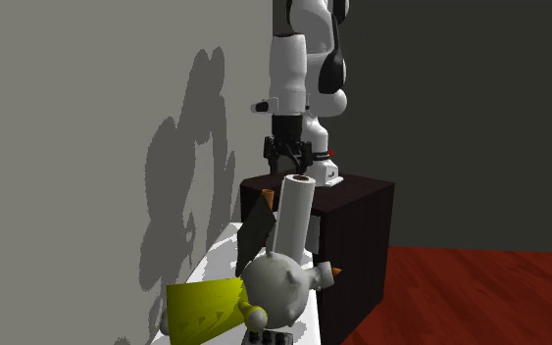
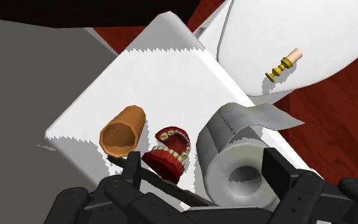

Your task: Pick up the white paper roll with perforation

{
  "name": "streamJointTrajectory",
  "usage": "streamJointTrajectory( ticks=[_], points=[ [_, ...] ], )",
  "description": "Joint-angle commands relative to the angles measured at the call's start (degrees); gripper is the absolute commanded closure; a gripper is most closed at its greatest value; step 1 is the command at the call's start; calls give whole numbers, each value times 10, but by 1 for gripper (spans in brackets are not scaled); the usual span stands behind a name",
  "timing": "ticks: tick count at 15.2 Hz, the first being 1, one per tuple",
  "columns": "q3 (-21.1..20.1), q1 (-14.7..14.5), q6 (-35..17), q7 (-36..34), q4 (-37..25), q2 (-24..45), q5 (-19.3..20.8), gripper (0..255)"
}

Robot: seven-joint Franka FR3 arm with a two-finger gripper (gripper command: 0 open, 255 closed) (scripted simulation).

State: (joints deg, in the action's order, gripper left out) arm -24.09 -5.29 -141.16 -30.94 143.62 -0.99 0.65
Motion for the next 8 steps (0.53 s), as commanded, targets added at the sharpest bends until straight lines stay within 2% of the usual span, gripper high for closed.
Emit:
streamJointTrajectory(
  ticks=[1,5,8],
  points=[
    [-5,-3,-28,-36,-21,52,31,0],
    [7,-29,-67,-106,-75,152,98,0],
    [20,-42,-86,-126,-88,185,121,0]
  ],
)
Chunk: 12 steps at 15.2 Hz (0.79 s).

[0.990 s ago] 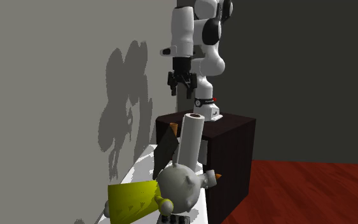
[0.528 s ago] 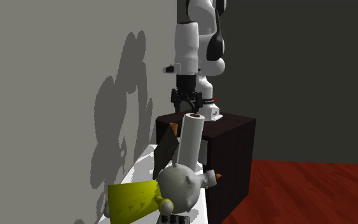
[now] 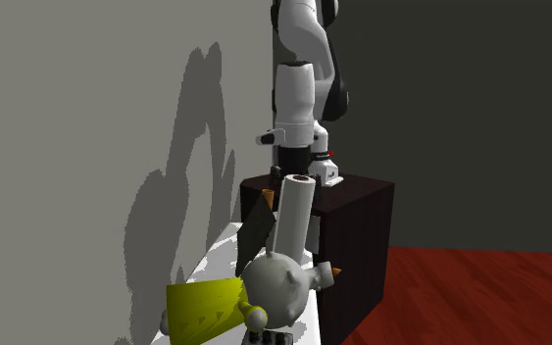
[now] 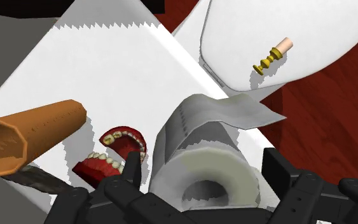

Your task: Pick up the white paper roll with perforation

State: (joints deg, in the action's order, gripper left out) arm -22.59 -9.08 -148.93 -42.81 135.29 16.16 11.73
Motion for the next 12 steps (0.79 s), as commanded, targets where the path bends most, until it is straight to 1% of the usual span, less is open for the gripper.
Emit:
streamJointTrajectory(
  ticks=[1,5,7,8,12],
  points=[
    [9,-7,-14,-12,-6,21,16,0],
    [25,-19,-39,-29,-10,52,39,0],
    [27,-21,-43,-31,-11,57,42,0],
    [27,-21,-42,-30,-11,57,42,255],
    [27,-20,-42,-30,-11,57,42,255]
  ],
)
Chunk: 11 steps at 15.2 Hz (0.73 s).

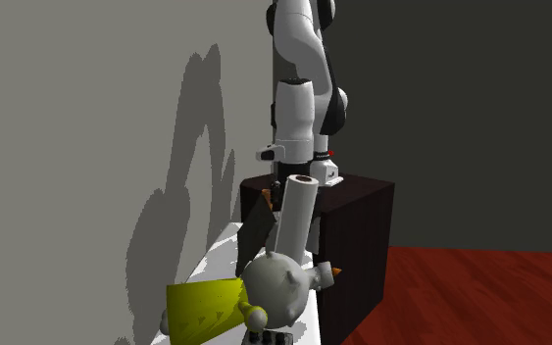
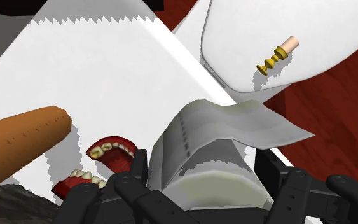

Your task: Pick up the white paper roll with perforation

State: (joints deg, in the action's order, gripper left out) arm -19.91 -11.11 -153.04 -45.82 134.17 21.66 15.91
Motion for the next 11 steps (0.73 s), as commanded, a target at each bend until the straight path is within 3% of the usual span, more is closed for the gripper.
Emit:
streamJointTrajectory(
  ticks=[1,5,11],
  points=[
    [0,0,-1,0,0,1,0,255],
    [1,0,-2,-1,0,2,1,255],
    [-24,17,36,24,6,-45,-34,255]
  ],
)
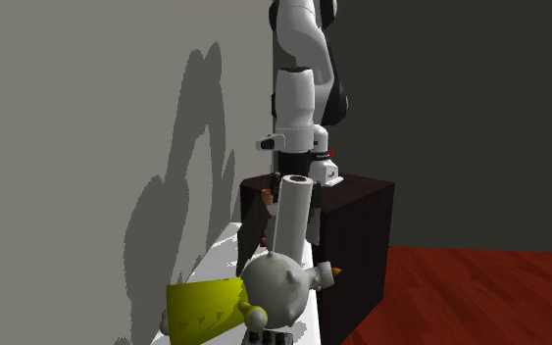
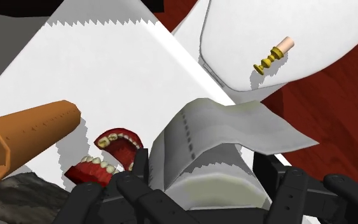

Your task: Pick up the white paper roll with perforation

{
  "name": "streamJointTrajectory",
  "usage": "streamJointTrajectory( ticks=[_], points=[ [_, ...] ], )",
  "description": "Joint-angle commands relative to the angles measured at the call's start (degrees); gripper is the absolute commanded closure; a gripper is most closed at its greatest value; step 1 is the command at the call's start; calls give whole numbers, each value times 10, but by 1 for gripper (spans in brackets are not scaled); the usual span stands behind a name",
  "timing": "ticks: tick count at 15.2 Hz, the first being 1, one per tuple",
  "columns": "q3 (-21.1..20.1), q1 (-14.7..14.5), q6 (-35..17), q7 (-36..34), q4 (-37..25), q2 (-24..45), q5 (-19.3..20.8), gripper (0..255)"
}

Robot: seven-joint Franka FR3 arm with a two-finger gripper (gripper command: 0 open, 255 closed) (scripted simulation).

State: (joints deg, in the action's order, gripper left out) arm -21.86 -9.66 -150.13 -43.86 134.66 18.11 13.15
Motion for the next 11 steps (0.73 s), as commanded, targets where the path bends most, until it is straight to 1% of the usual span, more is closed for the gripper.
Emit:
streamJointTrajectory(
  ticks=[1,9,11],
  points=[
    [-8,6,13,9,2,-17,-13,255],
    [-30,21,67,42,1,-75,-60,255],
    [-30,21,68,42,1,-76,-61,255]
  ],
)
